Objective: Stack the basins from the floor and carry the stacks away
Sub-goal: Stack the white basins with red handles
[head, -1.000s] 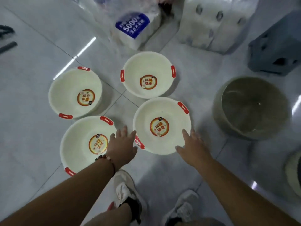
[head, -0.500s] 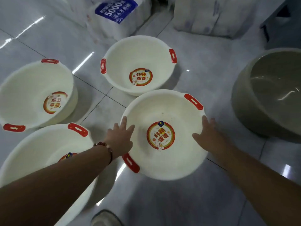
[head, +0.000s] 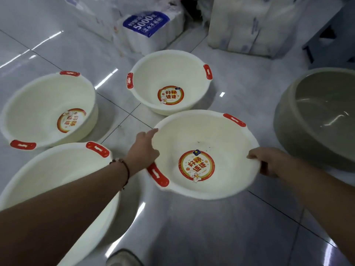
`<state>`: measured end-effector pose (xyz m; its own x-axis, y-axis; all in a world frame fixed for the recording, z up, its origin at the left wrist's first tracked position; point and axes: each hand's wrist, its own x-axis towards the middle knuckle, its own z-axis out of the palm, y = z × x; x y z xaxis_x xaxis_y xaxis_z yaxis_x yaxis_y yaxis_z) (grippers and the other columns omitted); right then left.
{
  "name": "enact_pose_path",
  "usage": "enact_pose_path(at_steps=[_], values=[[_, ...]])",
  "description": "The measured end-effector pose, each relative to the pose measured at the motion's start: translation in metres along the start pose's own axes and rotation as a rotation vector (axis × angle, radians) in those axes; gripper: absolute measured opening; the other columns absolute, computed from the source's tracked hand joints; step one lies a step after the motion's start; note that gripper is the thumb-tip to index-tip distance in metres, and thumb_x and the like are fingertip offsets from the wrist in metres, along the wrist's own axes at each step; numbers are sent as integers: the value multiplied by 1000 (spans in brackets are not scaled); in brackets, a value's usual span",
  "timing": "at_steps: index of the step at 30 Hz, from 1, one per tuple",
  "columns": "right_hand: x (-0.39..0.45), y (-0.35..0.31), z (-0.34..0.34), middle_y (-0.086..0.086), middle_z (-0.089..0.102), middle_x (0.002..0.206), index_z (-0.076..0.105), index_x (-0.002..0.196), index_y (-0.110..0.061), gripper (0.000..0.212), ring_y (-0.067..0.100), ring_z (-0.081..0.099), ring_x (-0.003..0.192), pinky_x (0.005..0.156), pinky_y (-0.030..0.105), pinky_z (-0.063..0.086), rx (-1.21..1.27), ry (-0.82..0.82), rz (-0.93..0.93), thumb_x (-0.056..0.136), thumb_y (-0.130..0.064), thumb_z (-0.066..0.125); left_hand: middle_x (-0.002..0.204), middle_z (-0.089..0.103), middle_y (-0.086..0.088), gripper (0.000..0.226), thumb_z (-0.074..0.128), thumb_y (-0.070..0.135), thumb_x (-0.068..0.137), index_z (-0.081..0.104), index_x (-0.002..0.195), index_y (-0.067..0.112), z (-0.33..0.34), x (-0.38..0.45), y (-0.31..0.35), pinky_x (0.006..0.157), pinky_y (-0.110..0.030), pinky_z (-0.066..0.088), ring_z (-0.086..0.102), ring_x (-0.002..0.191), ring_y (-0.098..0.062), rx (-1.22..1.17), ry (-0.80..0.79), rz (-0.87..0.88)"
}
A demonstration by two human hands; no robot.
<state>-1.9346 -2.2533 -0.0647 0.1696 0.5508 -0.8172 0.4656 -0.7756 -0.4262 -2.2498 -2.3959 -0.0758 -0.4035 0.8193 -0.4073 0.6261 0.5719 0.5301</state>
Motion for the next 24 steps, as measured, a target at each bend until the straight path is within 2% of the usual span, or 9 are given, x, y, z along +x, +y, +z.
enact_pose_path(at_steps=[2,5,8,10,12,15,19,22,24], values=[[-9,-8,2,19,61,110,56,120,0,33,31,59,96,84,40,52,-6,-5,-7,87,0,62,115,54,-1,77,65,3,81,37,148,29,-15,1,6,69,-28,48,62,95,-24,-171,49,-59],[-29,-15,2,15,65,98,58,110,-1,24,27,62,81,60,34,54,-30,-40,5,86,-2,64,122,58,-5,86,71,6,81,29,152,30,-44,0,5,60,-27,48,62,89,-24,-354,101,-217],[-52,-23,-3,12,66,87,59,94,-4,8,23,62,74,42,26,53,-34,-90,-11,88,-2,63,122,59,-9,76,73,9,82,39,148,24,-73,-11,5,56,-33,54,64,90,-29,-482,60,-319],[-70,-31,-3,10,66,86,59,94,-6,6,22,62,72,44,26,52,-38,-103,-45,89,-4,63,114,65,-15,51,71,13,86,52,134,12,-94,-22,6,64,-39,60,68,89,-33,-455,-26,-344],[-88,-39,2,9,66,86,59,96,-7,7,20,62,72,43,25,51,-46,-124,-89,90,-4,62,104,67,-18,31,67,17,91,55,118,5,-116,-37,5,65,-39,60,69,85,-33,-420,-58,-354],[-117,-54,22,10,66,89,59,98,-6,7,20,62,76,36,22,50,-9,-191,-158,92,-2,59,105,67,-18,31,68,18,92,57,116,3,-148,-62,-10,69,-40,60,69,89,-33,-470,32,-368],[-146,-67,71,14,69,109,60,117,-1,28,23,66,90,55,28,58,28,-272,-252,89,1,61,102,69,-13,22,69,16,90,61,110,10,-169,-113,-68,72,-38,61,70,89,-30,-620,112,-416],[-170,-68,119,12,69,102,60,116,-2,27,20,66,85,61,26,60,51,-361,-310,89,4,59,99,70,-12,32,67,17,91,62,121,7,-174,-152,-118,55,-29,56,70,77,-26,-694,215,-473],[-185,-64,153,8,67,95,59,115,-4,26,18,63,81,66,26,57,0,-412,-344,90,4,57,102,71,-15,32,66,19,91,62,121,8,-174,-179,-147,57,-32,57,70,79,-29,-731,301,-543]])
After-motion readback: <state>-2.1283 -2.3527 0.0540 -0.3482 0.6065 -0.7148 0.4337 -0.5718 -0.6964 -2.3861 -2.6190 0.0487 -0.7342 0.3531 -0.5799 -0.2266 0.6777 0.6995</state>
